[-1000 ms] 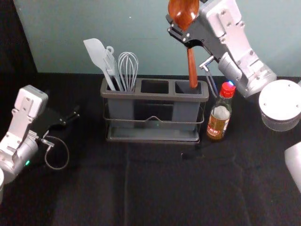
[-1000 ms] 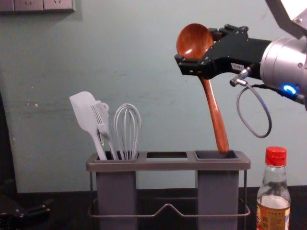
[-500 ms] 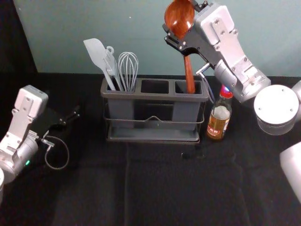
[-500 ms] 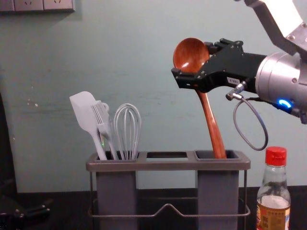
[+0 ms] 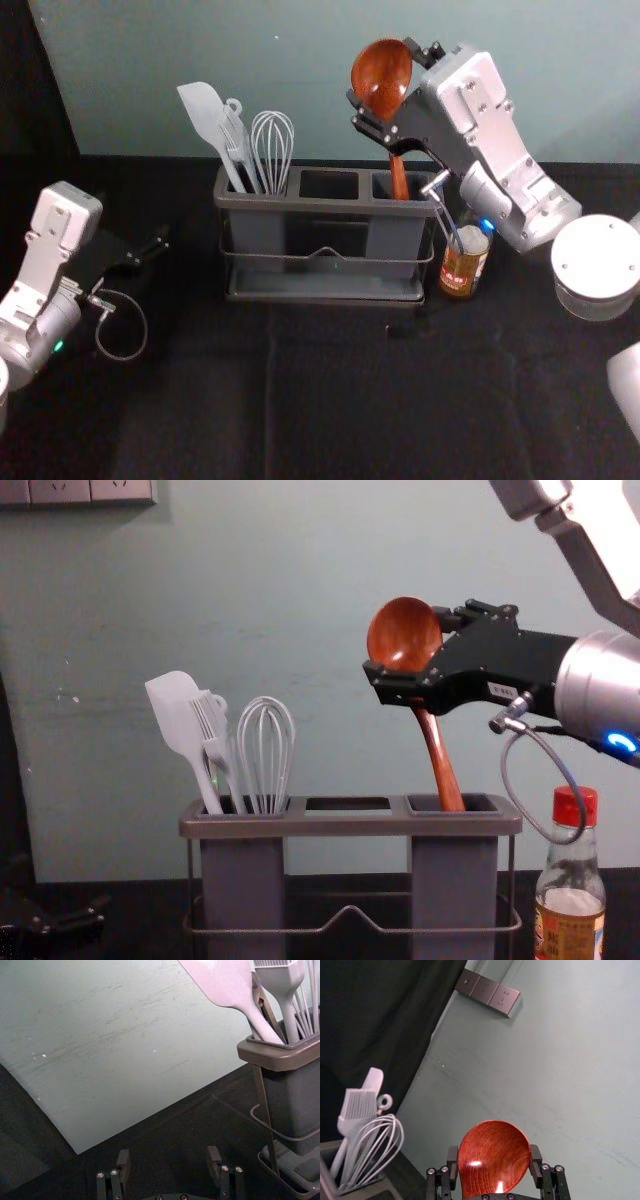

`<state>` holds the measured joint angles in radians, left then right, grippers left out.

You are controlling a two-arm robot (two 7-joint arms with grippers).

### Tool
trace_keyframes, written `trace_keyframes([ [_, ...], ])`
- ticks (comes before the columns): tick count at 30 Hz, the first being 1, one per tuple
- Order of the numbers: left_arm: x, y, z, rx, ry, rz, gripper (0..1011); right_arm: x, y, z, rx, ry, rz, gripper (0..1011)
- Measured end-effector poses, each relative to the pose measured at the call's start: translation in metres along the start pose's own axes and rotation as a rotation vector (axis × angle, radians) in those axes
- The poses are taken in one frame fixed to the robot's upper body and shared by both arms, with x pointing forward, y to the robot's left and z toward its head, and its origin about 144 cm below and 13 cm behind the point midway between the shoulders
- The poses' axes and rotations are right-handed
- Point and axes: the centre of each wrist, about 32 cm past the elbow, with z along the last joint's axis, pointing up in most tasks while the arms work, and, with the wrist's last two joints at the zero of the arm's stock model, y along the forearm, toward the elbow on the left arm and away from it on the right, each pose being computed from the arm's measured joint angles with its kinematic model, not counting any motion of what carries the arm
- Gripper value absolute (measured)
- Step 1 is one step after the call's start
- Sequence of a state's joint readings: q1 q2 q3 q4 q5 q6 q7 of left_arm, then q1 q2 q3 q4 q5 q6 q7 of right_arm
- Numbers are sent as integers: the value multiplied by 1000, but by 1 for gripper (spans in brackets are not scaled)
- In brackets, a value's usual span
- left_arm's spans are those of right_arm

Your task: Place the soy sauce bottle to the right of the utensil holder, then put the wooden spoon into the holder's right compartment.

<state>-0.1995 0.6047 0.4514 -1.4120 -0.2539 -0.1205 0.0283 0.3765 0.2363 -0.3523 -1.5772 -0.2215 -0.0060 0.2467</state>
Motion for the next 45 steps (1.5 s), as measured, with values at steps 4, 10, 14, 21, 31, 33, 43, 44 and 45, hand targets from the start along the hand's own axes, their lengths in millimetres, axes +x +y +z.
trace_keyframes([
  [4,0,0,0,0,0,0,1005,-1,-9,-3,-7,10,14,854],
  [10,0,0,0,0,0,0,1005,-1,-19,-6,-30,26,34,854],
  [14,0,0,0,0,0,0,1005,4,-25,-8,-57,43,63,854],
  [21,0,0,0,0,0,0,1005,12,-32,-9,-94,62,134,854],
  [31,0,0,0,0,0,0,1005,19,-36,-7,-122,74,184,854],
  [33,0,0,0,0,0,0,1005,19,-37,-7,-123,76,184,854],
  [43,0,0,0,0,0,0,1005,22,-40,-8,-139,101,192,854],
  [44,0,0,0,0,0,0,1005,22,-40,-8,-139,100,192,854],
  [45,0,0,0,0,0,0,1005,22,-40,-8,-139,100,192,855],
])
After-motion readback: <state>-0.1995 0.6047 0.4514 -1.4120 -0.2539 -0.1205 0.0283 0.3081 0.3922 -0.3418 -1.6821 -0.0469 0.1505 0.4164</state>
